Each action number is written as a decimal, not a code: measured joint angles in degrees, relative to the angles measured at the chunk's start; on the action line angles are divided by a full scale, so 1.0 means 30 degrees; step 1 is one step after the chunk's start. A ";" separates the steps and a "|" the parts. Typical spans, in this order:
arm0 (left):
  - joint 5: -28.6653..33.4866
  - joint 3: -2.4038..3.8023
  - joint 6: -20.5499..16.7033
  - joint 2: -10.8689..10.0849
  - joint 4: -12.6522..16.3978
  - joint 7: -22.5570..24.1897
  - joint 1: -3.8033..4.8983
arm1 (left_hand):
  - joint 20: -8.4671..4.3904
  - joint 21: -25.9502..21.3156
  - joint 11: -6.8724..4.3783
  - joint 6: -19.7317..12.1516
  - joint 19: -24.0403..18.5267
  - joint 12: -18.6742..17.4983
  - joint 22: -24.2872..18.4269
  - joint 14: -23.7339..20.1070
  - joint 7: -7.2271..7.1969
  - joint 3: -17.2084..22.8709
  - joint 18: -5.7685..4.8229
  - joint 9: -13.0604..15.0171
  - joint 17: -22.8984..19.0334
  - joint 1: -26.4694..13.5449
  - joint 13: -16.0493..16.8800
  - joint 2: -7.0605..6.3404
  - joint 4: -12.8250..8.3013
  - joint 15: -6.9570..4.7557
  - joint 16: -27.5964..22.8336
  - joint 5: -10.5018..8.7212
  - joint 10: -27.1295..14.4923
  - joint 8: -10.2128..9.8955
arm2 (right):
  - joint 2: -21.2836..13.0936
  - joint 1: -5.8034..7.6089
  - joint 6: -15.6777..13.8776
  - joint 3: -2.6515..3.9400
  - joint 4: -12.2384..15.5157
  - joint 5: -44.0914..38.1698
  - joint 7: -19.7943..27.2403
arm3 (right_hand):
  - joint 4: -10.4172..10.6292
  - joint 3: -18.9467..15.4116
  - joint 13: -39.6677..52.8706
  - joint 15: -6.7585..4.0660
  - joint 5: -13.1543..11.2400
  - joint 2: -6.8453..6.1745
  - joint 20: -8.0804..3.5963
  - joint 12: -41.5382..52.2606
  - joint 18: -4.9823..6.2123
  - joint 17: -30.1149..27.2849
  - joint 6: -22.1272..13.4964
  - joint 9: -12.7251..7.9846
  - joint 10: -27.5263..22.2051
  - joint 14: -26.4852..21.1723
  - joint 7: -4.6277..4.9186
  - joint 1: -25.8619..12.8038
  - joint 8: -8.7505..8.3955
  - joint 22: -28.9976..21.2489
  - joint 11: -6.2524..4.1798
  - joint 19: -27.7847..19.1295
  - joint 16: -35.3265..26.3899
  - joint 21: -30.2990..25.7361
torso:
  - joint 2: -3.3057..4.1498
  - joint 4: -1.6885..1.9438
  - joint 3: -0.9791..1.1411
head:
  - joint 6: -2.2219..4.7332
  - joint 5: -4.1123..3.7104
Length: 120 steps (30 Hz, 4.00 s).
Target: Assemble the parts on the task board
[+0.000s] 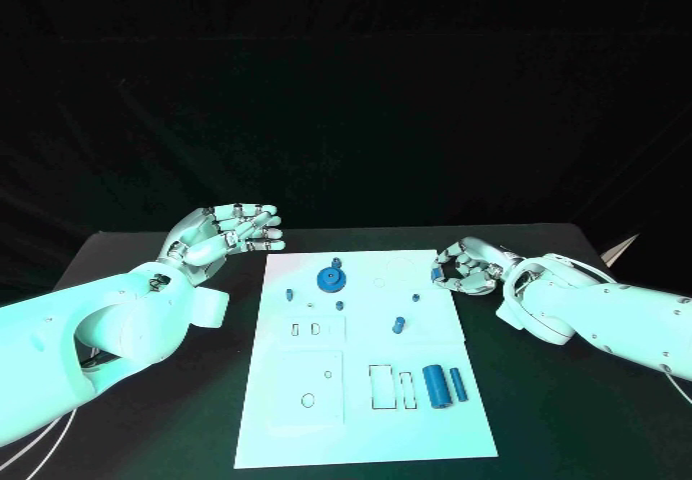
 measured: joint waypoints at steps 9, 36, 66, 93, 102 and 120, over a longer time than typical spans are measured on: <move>0.0000 0.0000 0.0003 -0.0008 -0.0004 -0.0006 0.0000 | 0.0000 0.0000 0.0000 0.0000 0.0000 0.0000 0.0000 0.0000 0.0000 0.0000 -0.0001 0.0000 -0.0001 0.0000 0.0000 0.0000 0.0000 0.0000 0.0000 0.0000 0.0000 0.0000 | 0.0038 -0.0013 -0.0008 0.0000 0.0009 0.0013 -0.0037 | -0.0051 0.0051 -0.0001 0.0000 0.0000 -0.0005 0.0000 0.0000 0.0000 -0.0001 0.0061 -0.0002 0.0000 0.0000 -0.0062 0.0005 -0.0002 -0.0001 0.0000 0.0000 0.0000 0.0074 | 0.0005 0.0000 0.0000 | -0.0002 -0.0004; 0.0001 0.0000 0.0011 -0.0045 -0.0012 -0.0025 0.0000 | 0.0000 -0.0121 0.0000 0.0000 0.0000 0.0000 -0.0058 0.0000 0.0000 0.0081 0.0000 0.0000 0.0071 0.0000 0.0000 0.0000 -0.0081 0.0000 -0.0093 0.0000 0.0000 -0.0079 | 0.0026 -0.0022 -0.1236 0.0001 0.0325 0.0051 -0.0149 | -0.0613 0.0860 -0.0004 -0.0869 0.0014 0.0668 -0.0795 0.0272 -0.0002 -0.0002 0.1324 0.0279 -0.0035 0.0024 -0.0584 -0.0689 0.1331 0.0011 -0.0992 0.0036 0.0000 0.0149 | -0.0002 0.0004 -0.0009 | 0.0002 0.0046; 0.0011 -0.0215 0.0040 0.0745 -0.1271 -0.0044 -0.0010 | -0.0001 -0.0121 0.0000 0.0000 0.0000 0.0000 -0.0078 0.0068 0.0000 0.0081 0.0001 0.0017 0.0106 0.0000 0.0000 0.0001 -0.0080 0.0067 -0.0093 0.0000 0.0000 -0.0079 | 0.2785 0.0004 -0.4051 -0.0006 0.7012 -0.1322 -0.5767 | -0.0795 0.0990 0.0010 -0.0922 0.0122 0.0850 -0.0793 0.0268 -0.0001 0.0012 0.1117 0.0279 -0.0037 -0.0033 -0.0790 -0.0854 0.1330 0.0004 -0.0991 0.0035 0.0000 0.0147 | -0.0529 -0.0145 0.0033 | -0.0330 0.0842; 0.0022 -0.0274 0.0120 0.1055 -0.1530 -0.0060 -0.0029 | 0.0000 -0.0121 0.0000 0.0000 0.0000 0.0000 -0.0075 0.0067 0.0000 0.0080 0.0000 0.0015 0.0147 0.0000 0.0000 0.0000 -0.0080 0.0067 -0.0093 0.0000 0.0000 -0.0079 | 0.5881 -0.1545 -0.4217 -0.0236 0.5778 -0.4369 -0.8871 | -0.0793 0.0985 0.0005 -0.0921 0.0111 0.0740 -0.0792 0.0267 -0.0001 0.0007 0.1083 0.0279 -0.0037 -0.0033 -0.0825 -0.1106 0.1500 -0.0001 -0.0989 0.0035 0.0000 0.0146 | -0.0645 -0.0200 0.0007 | -0.0756 0.1117; 0.0025 -0.0275 0.0150 0.1028 -0.1485 -0.0062 -0.0030 | 0.0000 -0.0121 0.0000 0.0000 0.0000 0.0000 -0.0091 0.0067 0.0000 0.0080 -0.0001 0.0013 0.0146 0.0000 0.0000 0.0000 -0.0080 0.0067 -0.0093 0.0000 0.0000 -0.0079 | 0.6223 -0.1824 -0.3983 -0.0282 0.5464 -0.4854 -0.9174 | -0.0813 0.0962 0.0003 -0.0920 0.0083 0.0638 -0.0792 0.0173 -0.0002 0.0005 0.1080 0.0279 -0.0037 -0.0033 -0.0828 -0.1208 0.1773 -0.0002 -0.0989 0.0035 0.0000 0.0146 | -0.0635 -0.0190 0.0009 | -0.0912 0.1165; 0.0028 -0.0274 0.0187 0.0938 -0.1444 -0.0077 -0.0030 | -0.0001 -0.0121 0.0000 0.0000 0.0000 0.0000 -0.0089 0.0067 0.0000 0.0080 0.0000 0.0013 0.0143 0.0000 0.0000 0.0000 -0.0080 0.0067 -0.0093 0.0000 0.0000 -0.0078 | 0.6247 -0.1978 -0.3613 -0.0308 0.5286 -0.5497 -0.9625 | -0.0813 0.0959 0.0000 -0.0919 0.0068 0.0488 -0.0792 0.0173 -0.0001 0.0003 0.1047 0.0279 -0.0036 -0.0033 -0.0859 -0.1357 0.2107 0.0010 -0.0989 0.0035 0.0000 0.0146 | -0.0648 -0.0187 0.0013 | -0.1024 0.1208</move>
